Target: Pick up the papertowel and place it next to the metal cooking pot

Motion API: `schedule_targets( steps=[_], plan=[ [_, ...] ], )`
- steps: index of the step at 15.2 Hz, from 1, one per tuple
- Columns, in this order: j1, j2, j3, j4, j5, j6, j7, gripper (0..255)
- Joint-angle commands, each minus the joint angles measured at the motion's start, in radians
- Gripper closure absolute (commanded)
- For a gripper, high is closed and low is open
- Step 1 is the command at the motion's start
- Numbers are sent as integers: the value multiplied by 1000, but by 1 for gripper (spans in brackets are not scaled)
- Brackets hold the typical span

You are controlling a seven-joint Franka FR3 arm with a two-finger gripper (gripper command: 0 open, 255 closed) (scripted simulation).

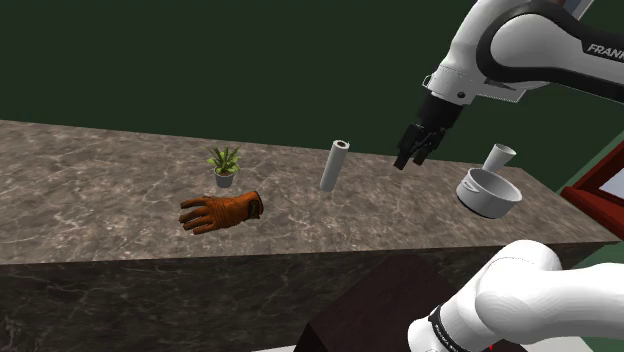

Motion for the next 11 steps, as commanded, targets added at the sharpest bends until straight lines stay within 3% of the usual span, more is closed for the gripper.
schedule_targets(
  steps=[1,11],
  plan=[
    [0,0,0,0,0,0,0,0],
    [-61,277,32,20,-45,357,107,0]
  ],
)
